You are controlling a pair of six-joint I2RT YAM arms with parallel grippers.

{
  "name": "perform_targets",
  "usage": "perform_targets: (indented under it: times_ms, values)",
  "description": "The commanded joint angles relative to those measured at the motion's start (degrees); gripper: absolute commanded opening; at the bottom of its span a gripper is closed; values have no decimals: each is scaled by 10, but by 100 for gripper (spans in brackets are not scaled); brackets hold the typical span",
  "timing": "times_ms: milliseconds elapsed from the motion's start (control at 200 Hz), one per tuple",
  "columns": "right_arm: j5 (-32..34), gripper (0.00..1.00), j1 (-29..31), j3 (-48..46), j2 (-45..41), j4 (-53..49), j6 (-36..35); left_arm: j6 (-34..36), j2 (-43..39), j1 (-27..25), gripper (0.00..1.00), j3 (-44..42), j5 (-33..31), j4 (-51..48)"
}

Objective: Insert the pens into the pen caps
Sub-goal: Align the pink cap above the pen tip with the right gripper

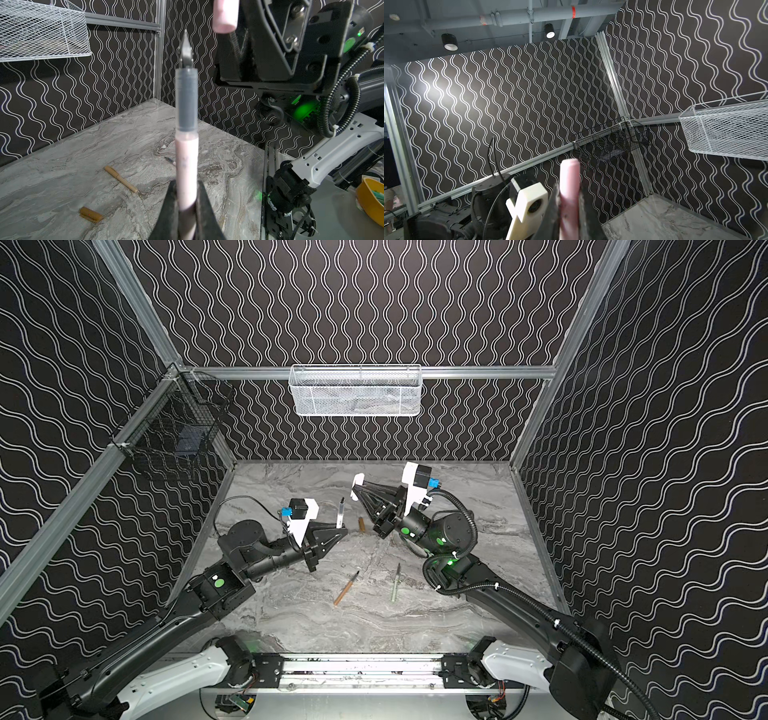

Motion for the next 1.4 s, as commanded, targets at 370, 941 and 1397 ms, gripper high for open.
perform_targets:
  times_ms: [370,941,1397]
  values:
    - [-13,10,9,20,32,40,-8,10,-2,0,0,8,10,3]
    - [-22,10,9,20,48,61,2,12,-1,0,0,10,13,-1]
    - [-5,11,9,25,27,36,-27,12,3,0,0,10,16,-1]
